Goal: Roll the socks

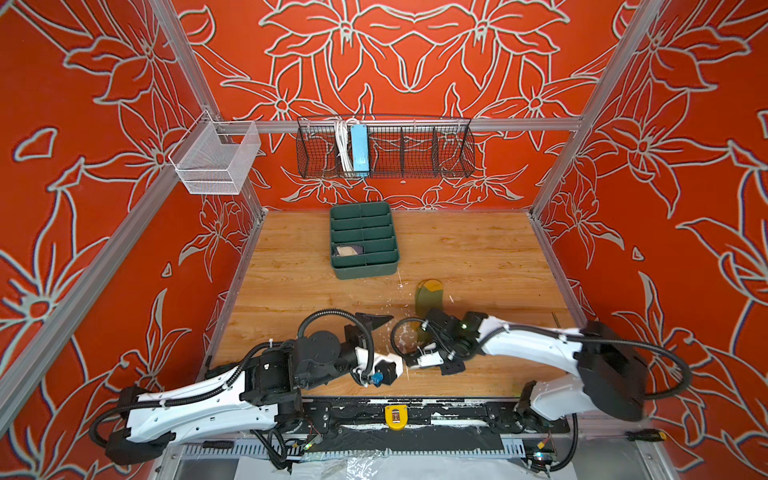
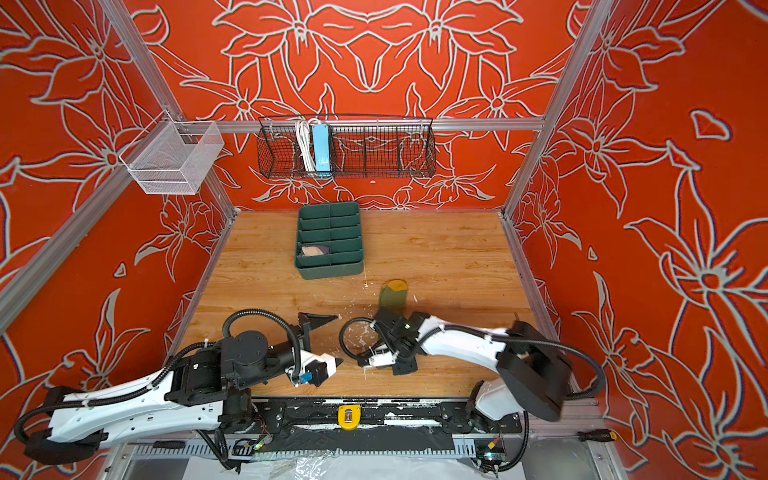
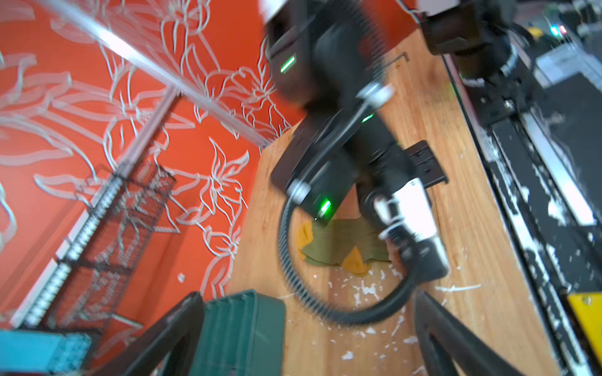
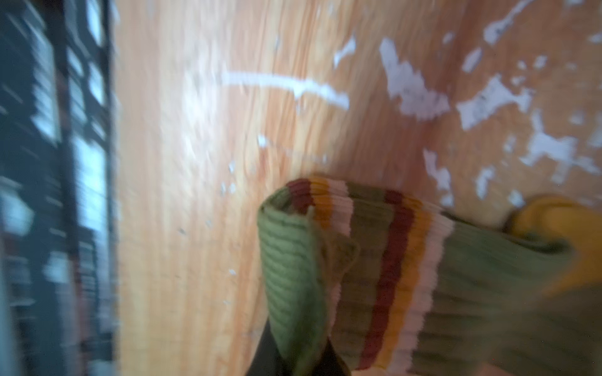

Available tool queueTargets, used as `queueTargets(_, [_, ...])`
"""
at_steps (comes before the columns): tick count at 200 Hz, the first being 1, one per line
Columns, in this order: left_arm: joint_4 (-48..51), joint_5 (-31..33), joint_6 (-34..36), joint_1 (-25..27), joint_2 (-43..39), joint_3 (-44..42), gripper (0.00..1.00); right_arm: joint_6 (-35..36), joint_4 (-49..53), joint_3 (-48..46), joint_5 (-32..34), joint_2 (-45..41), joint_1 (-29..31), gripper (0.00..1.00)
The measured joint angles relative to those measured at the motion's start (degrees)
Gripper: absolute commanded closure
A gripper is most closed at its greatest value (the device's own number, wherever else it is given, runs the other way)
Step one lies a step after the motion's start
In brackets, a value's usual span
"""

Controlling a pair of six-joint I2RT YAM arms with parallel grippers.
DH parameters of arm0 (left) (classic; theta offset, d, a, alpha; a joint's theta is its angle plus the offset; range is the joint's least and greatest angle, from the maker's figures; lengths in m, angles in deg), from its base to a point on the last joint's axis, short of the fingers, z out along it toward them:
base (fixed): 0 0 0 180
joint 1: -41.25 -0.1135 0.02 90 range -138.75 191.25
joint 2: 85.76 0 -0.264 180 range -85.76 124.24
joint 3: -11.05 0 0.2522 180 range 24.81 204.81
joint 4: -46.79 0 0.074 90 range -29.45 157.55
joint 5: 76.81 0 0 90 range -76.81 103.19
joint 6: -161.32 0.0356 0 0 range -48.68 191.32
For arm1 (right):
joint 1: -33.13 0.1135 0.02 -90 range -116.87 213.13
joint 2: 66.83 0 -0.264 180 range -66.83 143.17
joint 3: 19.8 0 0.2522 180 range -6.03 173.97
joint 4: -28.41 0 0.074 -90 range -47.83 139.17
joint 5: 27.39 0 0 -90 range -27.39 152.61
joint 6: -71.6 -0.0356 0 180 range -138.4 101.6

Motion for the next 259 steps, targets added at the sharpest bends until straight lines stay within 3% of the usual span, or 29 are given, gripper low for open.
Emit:
queueTargets(50, [-1.18, 6.29, 10.8, 9.35, 4.92, -6.01, 0.05, -4.81, 11.76, 13.9, -14.29, 16.28, -3.26, 1.0])
queueTargets(71, [-6.23, 9.01, 8.37, 14.05, 11.74, -10.21, 0.16, -5.18, 14.1, 15.58, -17.73, 18.8, -4.07, 1.0])
queueTargets(93, [-11.37, 12.31, 0.15, 16.74, 23.23, -10.99, 0.25, -5.29, 14.95, 15.69, -19.58, 19.43, -4.52, 1.0])
queueTargets(121, [-20.9, 19.02, -8.79, 16.98, 37.77, -10.05, 0.32, -5.29, 14.75, 15.3, -20.24, 19.43, -4.72, 1.0])
queueTargets(140, [-25.18, 22.64, -12.72, 16.39, 43.21, -10.21, 0.34, -5.29, 14.05, 14.51, -20.7, 18.84, -4.96, 1.0])
queueTargets(197, [-31.19, 22.75, -22.27, 10.71, 43.98, -13.0, 0.36, -5.46, 12.76, 13.07, -20.44, 17.35, -5.05, 1.0])
queueTargets(259, [-36.33, 19.28, -23.54, 9.07, 50.21, -12.72, 0.4, -5.44, 12.59, 13.05, -20.04, 17.18, -5.05, 1.0])
